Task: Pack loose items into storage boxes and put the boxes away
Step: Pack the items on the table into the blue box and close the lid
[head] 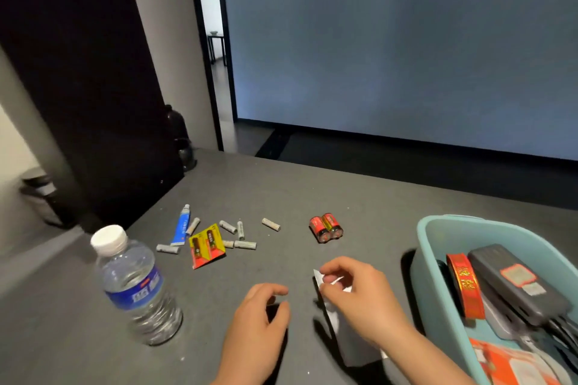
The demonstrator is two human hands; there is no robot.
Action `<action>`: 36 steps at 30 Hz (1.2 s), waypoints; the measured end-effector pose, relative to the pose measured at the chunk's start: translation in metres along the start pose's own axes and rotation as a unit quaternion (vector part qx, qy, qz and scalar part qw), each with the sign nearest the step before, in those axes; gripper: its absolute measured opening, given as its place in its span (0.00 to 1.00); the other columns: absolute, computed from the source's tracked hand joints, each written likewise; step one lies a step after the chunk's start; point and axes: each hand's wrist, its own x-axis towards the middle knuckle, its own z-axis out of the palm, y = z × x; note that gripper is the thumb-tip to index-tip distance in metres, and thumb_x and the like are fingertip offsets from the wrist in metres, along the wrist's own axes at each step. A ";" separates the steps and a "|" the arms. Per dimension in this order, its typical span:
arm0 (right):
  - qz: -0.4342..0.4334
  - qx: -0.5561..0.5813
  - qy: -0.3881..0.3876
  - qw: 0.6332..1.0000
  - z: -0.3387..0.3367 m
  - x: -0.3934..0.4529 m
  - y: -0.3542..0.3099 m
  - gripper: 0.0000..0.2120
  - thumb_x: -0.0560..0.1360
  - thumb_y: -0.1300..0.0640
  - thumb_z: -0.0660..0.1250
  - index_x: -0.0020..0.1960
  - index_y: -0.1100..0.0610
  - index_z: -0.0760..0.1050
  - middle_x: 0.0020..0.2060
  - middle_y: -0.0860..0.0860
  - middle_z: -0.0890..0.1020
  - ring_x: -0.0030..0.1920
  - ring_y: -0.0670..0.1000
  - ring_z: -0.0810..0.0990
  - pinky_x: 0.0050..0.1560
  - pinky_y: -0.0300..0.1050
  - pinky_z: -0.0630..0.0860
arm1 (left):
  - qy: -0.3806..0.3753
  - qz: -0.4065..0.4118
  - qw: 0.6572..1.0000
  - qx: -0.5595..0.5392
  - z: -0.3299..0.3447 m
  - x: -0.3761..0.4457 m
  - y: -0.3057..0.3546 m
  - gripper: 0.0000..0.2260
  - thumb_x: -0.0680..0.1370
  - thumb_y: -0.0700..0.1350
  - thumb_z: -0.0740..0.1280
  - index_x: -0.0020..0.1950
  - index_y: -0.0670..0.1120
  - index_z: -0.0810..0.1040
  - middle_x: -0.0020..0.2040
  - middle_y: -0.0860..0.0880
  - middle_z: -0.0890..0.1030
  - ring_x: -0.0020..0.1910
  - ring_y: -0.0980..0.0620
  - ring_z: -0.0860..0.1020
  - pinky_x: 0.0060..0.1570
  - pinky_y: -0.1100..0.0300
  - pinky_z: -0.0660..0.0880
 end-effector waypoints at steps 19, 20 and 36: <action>0.085 -0.233 0.016 0.969 0.035 0.170 0.048 0.30 0.71 0.44 0.70 0.70 0.47 0.64 0.59 0.54 0.71 0.63 0.57 0.69 0.55 0.48 0.72 | 0.158 -0.230 0.942 0.184 -0.025 0.153 -0.093 0.28 0.72 0.61 0.67 0.69 0.53 0.69 0.75 0.43 0.60 0.73 0.42 0.56 0.68 0.47 0.58; 0.081 -0.231 0.014 0.970 0.034 0.171 0.048 0.30 0.71 0.45 0.70 0.69 0.47 0.64 0.57 0.54 0.72 0.61 0.57 0.71 0.53 0.47 0.73 | 0.159 -0.238 0.937 0.202 -0.025 0.153 -0.093 0.26 0.72 0.61 0.66 0.68 0.54 0.69 0.74 0.44 0.61 0.72 0.42 0.57 0.67 0.46 0.58; 0.037 -0.145 0.023 0.988 -0.030 0.086 -0.008 0.26 0.62 0.44 0.74 0.58 0.47 0.71 0.49 0.49 0.73 0.46 0.51 0.73 0.43 0.41 0.66 | 0.139 -0.094 0.979 0.119 -0.021 0.101 -0.028 0.16 0.79 0.42 0.63 0.67 0.49 0.72 0.61 0.37 0.71 0.61 0.35 0.66 0.62 0.40 0.64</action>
